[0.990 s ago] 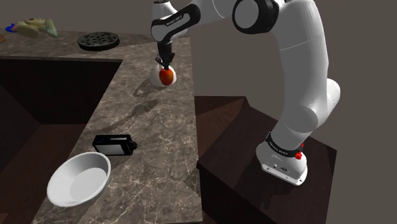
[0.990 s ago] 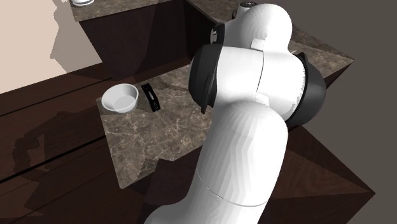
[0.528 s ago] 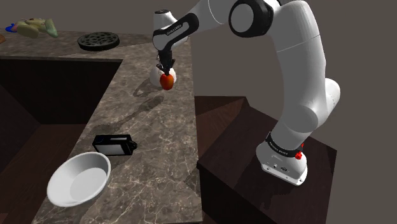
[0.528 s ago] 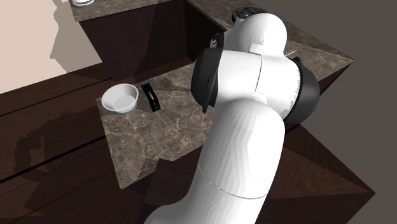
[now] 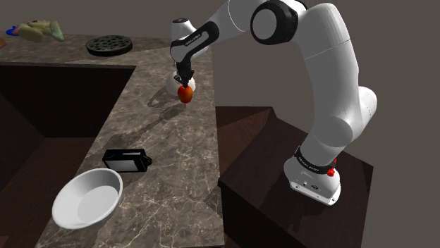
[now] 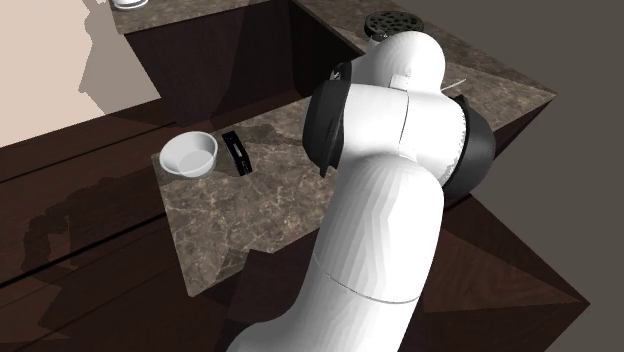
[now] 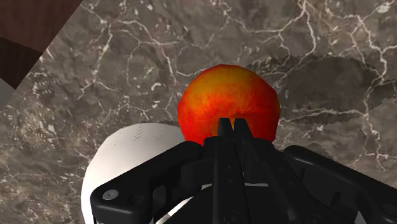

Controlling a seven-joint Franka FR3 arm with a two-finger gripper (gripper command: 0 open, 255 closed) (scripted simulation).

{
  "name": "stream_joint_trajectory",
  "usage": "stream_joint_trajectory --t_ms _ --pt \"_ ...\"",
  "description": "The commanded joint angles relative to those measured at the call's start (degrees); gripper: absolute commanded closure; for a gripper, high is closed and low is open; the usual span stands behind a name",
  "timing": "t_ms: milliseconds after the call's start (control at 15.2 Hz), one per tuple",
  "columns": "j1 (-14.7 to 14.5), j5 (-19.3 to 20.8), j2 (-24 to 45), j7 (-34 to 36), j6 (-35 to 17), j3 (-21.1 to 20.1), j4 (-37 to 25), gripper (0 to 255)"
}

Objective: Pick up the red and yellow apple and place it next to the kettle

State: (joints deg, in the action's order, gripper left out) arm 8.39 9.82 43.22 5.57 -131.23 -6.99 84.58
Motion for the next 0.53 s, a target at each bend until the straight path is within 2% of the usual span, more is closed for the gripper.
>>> stream_joint_trajectory --t_ms 0,198,264,462 --pt "-0.01 0.01 0.0 0.01 -0.05 0.0 0.03 255" --pt "-0.01 0.01 0.0 0.01 -0.05 0.0 0.03 255" --pt "0.0 0.01 0.0 0.01 -0.06 0.0 0.03 0" --pt "-0.01 0.01 -0.01 0.01 -0.06 0.0 0.04 0"
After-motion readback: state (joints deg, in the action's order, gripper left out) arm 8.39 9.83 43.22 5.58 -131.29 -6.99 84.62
